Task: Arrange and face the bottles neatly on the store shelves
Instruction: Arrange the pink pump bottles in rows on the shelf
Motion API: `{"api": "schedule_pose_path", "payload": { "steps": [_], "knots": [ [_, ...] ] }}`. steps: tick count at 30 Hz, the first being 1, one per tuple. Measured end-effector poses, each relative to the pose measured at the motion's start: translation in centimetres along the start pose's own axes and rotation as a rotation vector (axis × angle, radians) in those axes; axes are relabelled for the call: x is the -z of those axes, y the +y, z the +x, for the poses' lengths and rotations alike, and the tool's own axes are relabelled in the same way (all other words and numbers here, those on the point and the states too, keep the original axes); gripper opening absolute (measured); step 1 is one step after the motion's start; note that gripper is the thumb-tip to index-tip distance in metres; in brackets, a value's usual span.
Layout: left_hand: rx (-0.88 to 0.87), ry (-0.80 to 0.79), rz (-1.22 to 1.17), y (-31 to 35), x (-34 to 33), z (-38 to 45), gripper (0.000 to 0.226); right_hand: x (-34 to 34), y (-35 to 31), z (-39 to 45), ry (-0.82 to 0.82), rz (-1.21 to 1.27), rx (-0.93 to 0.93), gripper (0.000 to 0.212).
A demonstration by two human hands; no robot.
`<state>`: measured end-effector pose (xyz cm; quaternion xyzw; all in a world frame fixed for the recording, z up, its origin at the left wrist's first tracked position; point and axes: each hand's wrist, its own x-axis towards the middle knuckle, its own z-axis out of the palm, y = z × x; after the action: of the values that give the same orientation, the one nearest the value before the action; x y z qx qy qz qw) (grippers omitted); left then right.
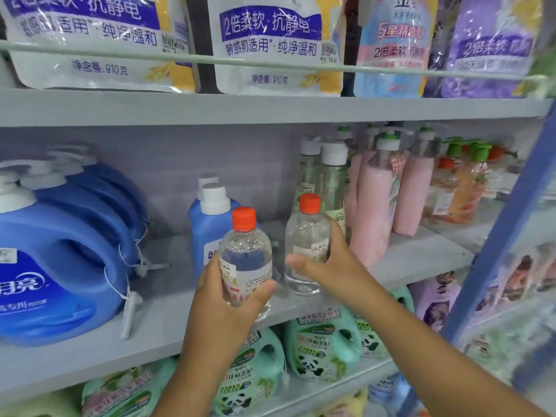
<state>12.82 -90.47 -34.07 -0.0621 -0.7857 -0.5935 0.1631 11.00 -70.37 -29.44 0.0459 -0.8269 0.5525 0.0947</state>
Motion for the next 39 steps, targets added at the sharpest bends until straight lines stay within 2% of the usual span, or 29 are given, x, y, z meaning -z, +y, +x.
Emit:
{"api": "schedule_pose_path", "payload": {
  "steps": [2, 5, 10, 15, 18, 19, 23, 27, 32, 35, 39],
  "knots": [
    [-0.005, 0.017, -0.018, 0.6, -0.5, -0.1, 0.06, -0.4, 1.6, -0.2, 0.041, 0.02, -0.057, 0.066],
    [-0.009, 0.004, -0.061, 1.6, -1.6, -0.6, 0.055, 0.9, 2.0, -1.3, 0.121, 0.086, -0.048, 0.058],
    [0.019, -0.093, -0.158, 3.6, -6.6, -1.8, 0.069, 7.7, 3.2, -5.4, 0.217, 0.132, -0.024, 0.058],
    [-0.025, -0.255, -0.217, 7.9, -16.5, -3.6, 0.065, 17.8, 6.0, -9.5, 0.353, 0.164, -0.031, 0.058],
    [-0.127, -0.34, -0.226, 10.7, -24.2, -5.0, 0.072, 24.5, 8.3, -11.4, 0.459, 0.174, -0.027, 0.056],
    [-0.156, -0.346, -0.235, 11.7, -26.9, -5.6, 0.075, 27.0, 9.4, -12.0, 0.477, 0.183, -0.019, 0.052],
    [-0.181, -0.326, -0.311, 15.3, -37.6, -7.6, 0.064, 37.0, 13.3, -13.1, 0.545, 0.162, -0.004, 0.049],
    [-0.181, -0.335, -0.316, 17.1, -46.3, -7.7, 0.07, 45.4, 16.5, -12.8, 0.579, 0.163, -0.003, 0.05],
    [-0.124, -0.325, -0.322, 19.7, -53.7, -6.0, 0.064, 52.4, 19.6, -10.5, 0.579, 0.18, -0.041, 0.053],
    [-0.101, -0.285, -0.3, 19.9, -57.1, -4.1, 0.075, 55.2, 21.9, -8.0, 0.568, 0.173, -0.054, 0.046],
    [-0.114, -0.264, -0.306, 20.1, -61.7, -0.8, 0.083, 57.6, 24.4, -4.2, 0.559, 0.15, -0.063, 0.053]
  ]
}}
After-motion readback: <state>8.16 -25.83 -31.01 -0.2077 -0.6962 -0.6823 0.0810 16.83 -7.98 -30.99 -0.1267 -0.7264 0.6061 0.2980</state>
